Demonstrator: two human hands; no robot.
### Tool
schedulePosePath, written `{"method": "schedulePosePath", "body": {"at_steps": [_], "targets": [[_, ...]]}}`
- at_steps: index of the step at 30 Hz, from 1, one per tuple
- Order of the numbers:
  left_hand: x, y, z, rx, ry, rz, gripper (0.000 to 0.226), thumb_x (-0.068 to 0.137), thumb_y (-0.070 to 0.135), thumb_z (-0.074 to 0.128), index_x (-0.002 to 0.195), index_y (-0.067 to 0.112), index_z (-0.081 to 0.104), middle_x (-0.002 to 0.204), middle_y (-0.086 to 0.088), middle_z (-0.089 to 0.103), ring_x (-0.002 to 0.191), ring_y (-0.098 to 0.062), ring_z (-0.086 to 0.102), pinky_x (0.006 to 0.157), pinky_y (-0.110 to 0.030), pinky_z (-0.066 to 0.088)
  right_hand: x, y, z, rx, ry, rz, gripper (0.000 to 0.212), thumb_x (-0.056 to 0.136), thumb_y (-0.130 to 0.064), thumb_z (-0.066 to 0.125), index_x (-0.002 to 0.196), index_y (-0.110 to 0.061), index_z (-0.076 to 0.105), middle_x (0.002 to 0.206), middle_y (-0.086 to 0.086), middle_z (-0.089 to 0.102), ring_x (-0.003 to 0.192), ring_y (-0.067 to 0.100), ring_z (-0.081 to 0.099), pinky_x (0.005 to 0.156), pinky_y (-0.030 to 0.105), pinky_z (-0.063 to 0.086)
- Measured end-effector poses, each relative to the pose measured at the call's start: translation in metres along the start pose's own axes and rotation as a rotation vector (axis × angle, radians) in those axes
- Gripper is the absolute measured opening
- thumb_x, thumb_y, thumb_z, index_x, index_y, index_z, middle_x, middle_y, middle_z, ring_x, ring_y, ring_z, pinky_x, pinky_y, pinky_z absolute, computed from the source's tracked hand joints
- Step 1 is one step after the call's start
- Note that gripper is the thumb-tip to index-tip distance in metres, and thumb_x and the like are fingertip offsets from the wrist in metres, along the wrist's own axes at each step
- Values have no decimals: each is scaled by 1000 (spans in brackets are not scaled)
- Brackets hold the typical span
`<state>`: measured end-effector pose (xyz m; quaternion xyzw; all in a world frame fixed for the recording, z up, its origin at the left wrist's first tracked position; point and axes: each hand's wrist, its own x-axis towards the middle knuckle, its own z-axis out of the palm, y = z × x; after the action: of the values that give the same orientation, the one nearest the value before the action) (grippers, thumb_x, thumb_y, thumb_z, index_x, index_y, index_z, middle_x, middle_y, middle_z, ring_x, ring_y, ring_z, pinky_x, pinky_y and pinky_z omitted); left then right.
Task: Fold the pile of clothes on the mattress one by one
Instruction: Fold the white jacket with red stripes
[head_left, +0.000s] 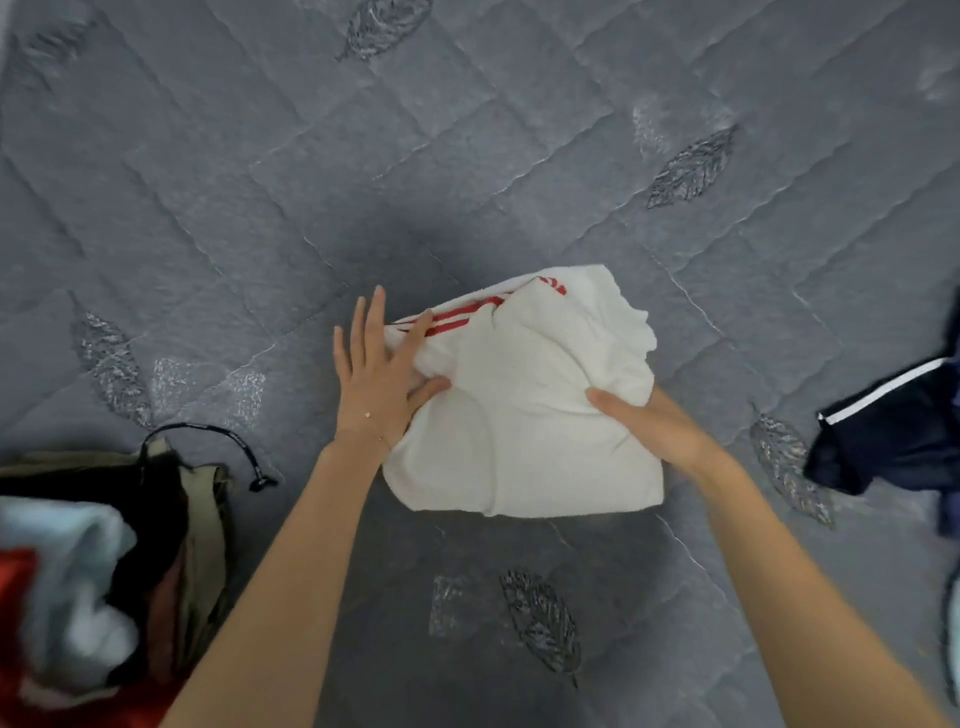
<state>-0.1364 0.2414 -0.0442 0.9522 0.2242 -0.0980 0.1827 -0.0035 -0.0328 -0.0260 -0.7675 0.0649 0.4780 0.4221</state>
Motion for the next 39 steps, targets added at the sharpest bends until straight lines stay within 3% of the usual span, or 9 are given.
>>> {"method": "schedulePosePath", "body": {"at_steps": [6, 9, 18, 22, 27, 29, 32, 35, 39], "targets": [[-35, 9, -1, -470, -21, -312, 78, 89, 43, 62, 151, 22, 18, 157, -9, 15, 143, -25, 20, 115, -43, 22, -61, 68, 30, 122, 181, 120, 44, 84, -49, 66, 122, -36, 50, 113, -19, 60, 97, 1, 57, 82, 21, 43], [-74, 18, 6, -802, 32, -585, 37, 90, 41, 60, 114, 16, 47, 108, 3, 56, 101, -11, 56, 81, -20, 46, -79, 81, 49, 101, 459, 144, 54, 84, -53, 65, 121, -17, 49, 114, -2, 62, 103, 19, 58, 89, 36, 46], [-135, 20, 22, -901, 165, -455, 22, 95, 23, 58, 81, 9, 48, 74, 5, 47, 63, 2, 41, 61, -9, 37, -92, 87, 99, -79, 741, 21, 52, 99, -47, 40, 139, -14, 41, 126, 15, 61, 112, 38, 57, 88, 40, 42], [-122, 15, 15, -907, 235, -452, 30, 96, 15, 54, 71, 9, 39, 68, 3, 34, 61, -3, 30, 58, -15, 31, -85, 91, 74, -203, 814, -11, 41, 103, -37, 34, 102, -3, 57, 98, 22, 65, 91, 41, 59, 69, 39, 36], [-126, 19, 20, -1049, 259, -631, 30, 98, 16, 51, 71, 18, 38, 71, 5, 37, 65, -5, 33, 62, -20, 30, -86, 99, 54, 7, 708, -53, 38, 101, -32, 45, 67, -17, 41, 66, -2, 45, 70, 25, 46, 67, 33, 34], [-114, 19, 17, -1117, 194, -692, 20, 98, 28, 50, 80, 21, 45, 80, 9, 46, 71, 0, 42, 69, -21, 34, -83, 93, 53, 179, 595, -96, 12, 98, -28, 53, 96, -16, 51, 90, -4, 54, 87, 19, 54, 79, 31, 40], [-91, 5, 8, -1167, -19, -692, 31, 88, 62, 50, 102, 33, 50, 103, 16, 54, 96, 1, 50, 77, -21, 39, -78, 84, 46, 362, 423, -115, 63, 92, -32, 63, 143, -20, 28, 126, -11, 47, 114, 6, 48, 95, 22, 38], [-85, -12, 9, -1194, -270, -615, 92, 65, 84, 49, 133, 22, 49, 130, 3, 57, 121, -15, 52, 105, -39, 39, -76, 84, 48, 347, 289, -139, 73, 88, -34, 66, 148, -22, 25, 137, -13, 45, 122, 3, 45, 96, 17, 36], [-92, -9, 10, -1183, -441, -550, 99, 51, 86, 64, 128, 24, 58, 122, 7, 66, 116, -13, 59, 108, -39, 38, -76, 78, 48, 392, 232, -38, 68, 85, -38, 69, 144, -21, 39, 131, -11, 57, 114, 5, 56, 87, 18, 47]]}}
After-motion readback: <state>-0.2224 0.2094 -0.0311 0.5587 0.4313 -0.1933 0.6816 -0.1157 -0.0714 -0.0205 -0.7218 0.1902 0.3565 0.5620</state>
